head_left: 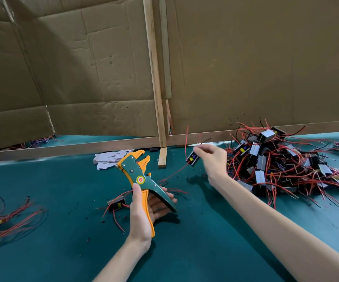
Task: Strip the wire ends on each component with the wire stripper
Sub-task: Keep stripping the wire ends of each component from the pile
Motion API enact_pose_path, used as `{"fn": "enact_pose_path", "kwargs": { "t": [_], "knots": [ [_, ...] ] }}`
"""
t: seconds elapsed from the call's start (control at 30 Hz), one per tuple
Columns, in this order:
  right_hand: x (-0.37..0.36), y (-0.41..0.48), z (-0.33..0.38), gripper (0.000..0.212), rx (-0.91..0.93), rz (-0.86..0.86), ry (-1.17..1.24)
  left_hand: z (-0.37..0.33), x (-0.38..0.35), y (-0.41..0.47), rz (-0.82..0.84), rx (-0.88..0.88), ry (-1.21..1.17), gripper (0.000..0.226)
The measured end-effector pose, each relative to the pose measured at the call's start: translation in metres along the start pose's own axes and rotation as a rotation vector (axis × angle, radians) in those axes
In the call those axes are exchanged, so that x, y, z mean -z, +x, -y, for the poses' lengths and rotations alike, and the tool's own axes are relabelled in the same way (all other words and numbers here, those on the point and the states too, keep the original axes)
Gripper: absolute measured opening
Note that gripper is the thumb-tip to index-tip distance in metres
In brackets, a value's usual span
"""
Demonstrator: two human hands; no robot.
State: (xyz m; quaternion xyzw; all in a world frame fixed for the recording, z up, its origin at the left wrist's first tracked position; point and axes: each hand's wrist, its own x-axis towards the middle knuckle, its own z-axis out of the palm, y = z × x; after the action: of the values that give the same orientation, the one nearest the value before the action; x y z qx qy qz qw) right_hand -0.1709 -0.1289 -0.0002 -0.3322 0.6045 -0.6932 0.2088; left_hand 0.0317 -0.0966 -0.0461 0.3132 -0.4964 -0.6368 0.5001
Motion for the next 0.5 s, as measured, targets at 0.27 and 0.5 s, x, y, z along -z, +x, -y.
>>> {"fn": "enact_pose_path", "kwargs": {
  "t": [0.27, 0.5],
  "knots": [
    [0.038, -0.016, 0.004, 0.01, -0.031, 0.314, 0.08, 0.001, -0.001, 0.001, -0.008, -0.015, 0.002, 0.081],
    [0.056, -0.052, 0.006, 0.023, -0.315, 0.684, 0.296, 0.0, 0.001, 0.002, 0.088, 0.071, -0.074, 0.08]
  ]
}}
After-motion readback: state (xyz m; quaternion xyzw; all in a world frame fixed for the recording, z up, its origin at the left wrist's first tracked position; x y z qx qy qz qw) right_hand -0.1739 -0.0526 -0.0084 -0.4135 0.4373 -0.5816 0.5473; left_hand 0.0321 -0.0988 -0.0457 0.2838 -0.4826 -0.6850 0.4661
